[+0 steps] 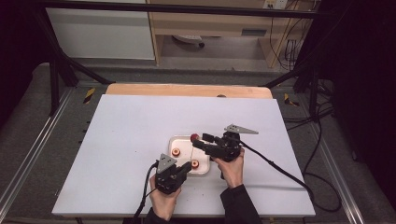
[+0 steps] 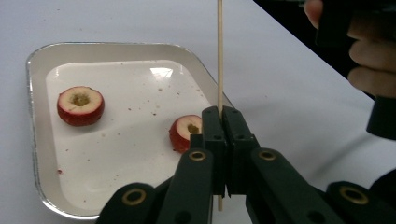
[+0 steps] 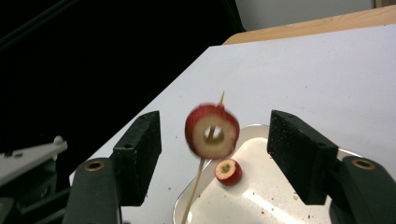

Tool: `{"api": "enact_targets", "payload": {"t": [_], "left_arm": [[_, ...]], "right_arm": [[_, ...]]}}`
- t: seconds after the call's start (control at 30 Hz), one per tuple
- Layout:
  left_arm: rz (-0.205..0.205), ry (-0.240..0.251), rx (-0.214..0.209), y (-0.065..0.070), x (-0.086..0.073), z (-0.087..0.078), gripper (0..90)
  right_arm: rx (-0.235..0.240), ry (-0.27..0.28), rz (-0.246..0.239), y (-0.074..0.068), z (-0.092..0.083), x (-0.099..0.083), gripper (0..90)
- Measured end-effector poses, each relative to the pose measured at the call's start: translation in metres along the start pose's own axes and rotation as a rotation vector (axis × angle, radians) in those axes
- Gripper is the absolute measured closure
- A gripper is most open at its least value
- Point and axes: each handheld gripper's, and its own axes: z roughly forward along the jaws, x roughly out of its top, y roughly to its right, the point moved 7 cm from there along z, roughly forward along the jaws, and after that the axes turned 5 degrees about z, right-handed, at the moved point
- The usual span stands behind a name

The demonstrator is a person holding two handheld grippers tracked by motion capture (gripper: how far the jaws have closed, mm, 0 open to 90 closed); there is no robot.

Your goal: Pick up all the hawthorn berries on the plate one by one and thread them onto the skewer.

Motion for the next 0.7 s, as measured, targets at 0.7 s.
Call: {"api": "enact_targets", "payload": {"t": [0.7], "left_arm": [[0.0,-0.014,0.016,-0.004,0.009,-0.001,89.2]], "right_arm": [[0.076,-0.145,0.085,-0.005,0.019,-0.033,62.0]]}}
